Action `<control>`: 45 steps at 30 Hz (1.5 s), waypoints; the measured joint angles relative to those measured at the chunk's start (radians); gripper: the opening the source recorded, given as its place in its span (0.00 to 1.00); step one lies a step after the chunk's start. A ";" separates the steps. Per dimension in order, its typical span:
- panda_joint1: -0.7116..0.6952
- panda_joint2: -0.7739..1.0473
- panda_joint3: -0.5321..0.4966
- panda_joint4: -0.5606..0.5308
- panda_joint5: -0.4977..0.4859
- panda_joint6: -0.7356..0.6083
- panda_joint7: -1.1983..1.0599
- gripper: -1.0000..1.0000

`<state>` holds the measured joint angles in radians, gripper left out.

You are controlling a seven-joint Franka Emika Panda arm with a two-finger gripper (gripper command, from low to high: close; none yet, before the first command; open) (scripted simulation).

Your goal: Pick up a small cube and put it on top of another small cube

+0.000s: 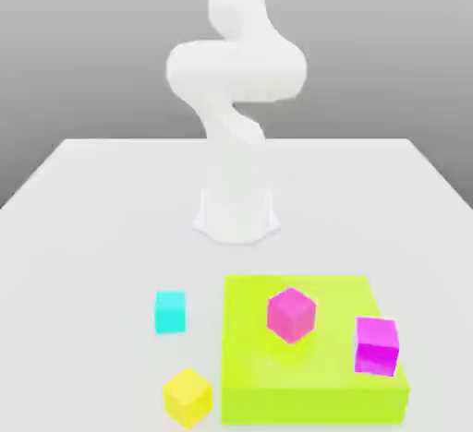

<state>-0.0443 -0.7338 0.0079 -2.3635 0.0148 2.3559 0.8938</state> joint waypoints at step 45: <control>-0.346 0.816 0.040 -0.594 -0.013 0.686 1.041 0.00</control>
<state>-0.3901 0.0821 0.0483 -2.9580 0.0022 3.0422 1.9351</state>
